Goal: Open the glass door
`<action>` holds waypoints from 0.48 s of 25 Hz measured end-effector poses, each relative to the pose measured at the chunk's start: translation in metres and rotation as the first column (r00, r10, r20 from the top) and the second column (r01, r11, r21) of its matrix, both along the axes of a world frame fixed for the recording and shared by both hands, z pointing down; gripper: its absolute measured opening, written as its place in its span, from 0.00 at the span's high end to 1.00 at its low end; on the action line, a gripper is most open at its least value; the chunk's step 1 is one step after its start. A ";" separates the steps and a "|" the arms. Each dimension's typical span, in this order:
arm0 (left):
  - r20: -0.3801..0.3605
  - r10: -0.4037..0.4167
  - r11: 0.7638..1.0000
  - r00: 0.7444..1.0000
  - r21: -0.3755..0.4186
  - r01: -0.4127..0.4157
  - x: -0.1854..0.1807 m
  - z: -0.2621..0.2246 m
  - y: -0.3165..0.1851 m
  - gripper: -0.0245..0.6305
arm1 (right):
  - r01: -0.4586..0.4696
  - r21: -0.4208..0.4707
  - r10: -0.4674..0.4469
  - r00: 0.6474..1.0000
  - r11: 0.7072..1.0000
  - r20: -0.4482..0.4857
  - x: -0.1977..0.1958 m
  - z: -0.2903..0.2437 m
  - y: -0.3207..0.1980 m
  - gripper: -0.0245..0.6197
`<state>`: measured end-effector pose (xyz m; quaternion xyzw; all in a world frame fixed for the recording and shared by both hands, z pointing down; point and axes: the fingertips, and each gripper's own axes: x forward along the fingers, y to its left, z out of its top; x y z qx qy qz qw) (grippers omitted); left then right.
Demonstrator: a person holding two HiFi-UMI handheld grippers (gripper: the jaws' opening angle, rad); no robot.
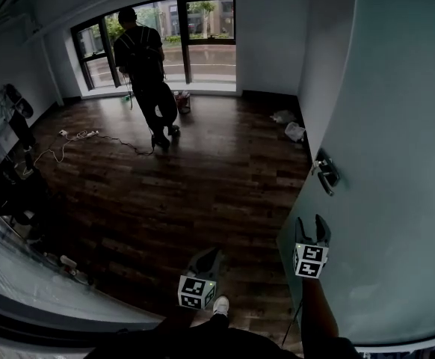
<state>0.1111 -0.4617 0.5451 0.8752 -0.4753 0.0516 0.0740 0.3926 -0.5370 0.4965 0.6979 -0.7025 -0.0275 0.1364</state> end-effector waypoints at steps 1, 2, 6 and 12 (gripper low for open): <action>-0.001 -0.005 1.000 1.000 0.008 0.005 0.000 -0.003 0.010 0.95 | 0.032 0.001 -0.032 0.999 0.999 0.022 -0.015 -0.001 0.017 0.56; -0.001 -0.009 1.000 1.000 0.014 0.009 0.001 -0.005 0.021 0.95 | 0.063 0.001 -0.063 0.997 0.998 0.038 -0.027 0.000 0.034 0.56; -0.003 -0.022 1.000 1.000 0.000 0.022 0.004 -0.009 0.062 0.95 | 0.156 -0.051 -0.154 0.987 0.986 0.044 -0.069 0.019 0.090 0.78; -0.016 -0.019 1.000 1.000 0.009 0.019 0.009 -0.023 0.114 0.95 | 0.166 -0.118 -0.159 0.985 0.979 0.060 -0.102 0.049 0.164 0.93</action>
